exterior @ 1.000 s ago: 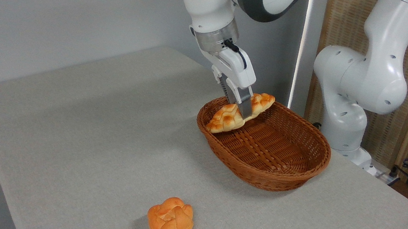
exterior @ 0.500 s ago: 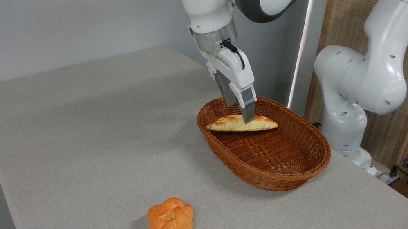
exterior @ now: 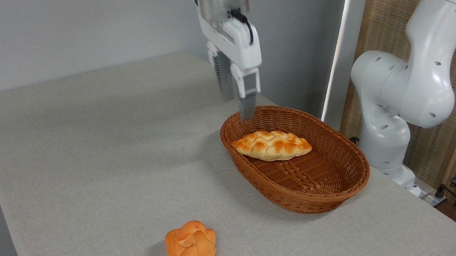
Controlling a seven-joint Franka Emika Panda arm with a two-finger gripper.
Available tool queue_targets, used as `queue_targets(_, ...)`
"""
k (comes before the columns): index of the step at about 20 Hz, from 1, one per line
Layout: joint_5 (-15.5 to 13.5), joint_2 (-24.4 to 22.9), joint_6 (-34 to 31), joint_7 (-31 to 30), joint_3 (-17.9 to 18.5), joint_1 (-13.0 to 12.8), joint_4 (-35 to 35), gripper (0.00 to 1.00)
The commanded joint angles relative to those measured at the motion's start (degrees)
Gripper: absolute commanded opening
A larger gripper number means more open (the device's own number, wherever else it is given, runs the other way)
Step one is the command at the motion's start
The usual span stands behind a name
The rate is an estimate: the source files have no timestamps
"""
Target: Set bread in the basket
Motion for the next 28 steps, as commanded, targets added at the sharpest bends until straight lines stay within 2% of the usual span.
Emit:
queue_targets(1, 2.0, 5.1, 1.7, 4.2, 6.4, -0.5, 11.2, 1.0)
queue_targets(3, 2.0, 8.2, 1.6, 9.4, 10.1, -0.5, 17.4, 1.0)
queue_targets(5, 2.0, 12.1, 0.9, 11.1, 12.9, -0.4, 24.0, 1.0)
queue_targets(9, 1.9, 21.6, -3.8, 10.5, 14.2, 0.0, 37.4, 1.0)
queue_targets(11, 1.9, 24.1, -7.8, 10.5, 14.5, 0.1, 41.6, 1.0)
queue_targets(15, 1.3, 24.6, -10.0, 7.4, 14.2, 0.1, 42.0, 1.0)
queue_targets(21, 1.2, 25.4, -10.3, 5.9, 11.4, 4.3, 41.1, 1.0)
queue_targets(28, 1.8, 24.4, -7.8, 6.1, 11.2, 4.2, 37.0, 1.0)
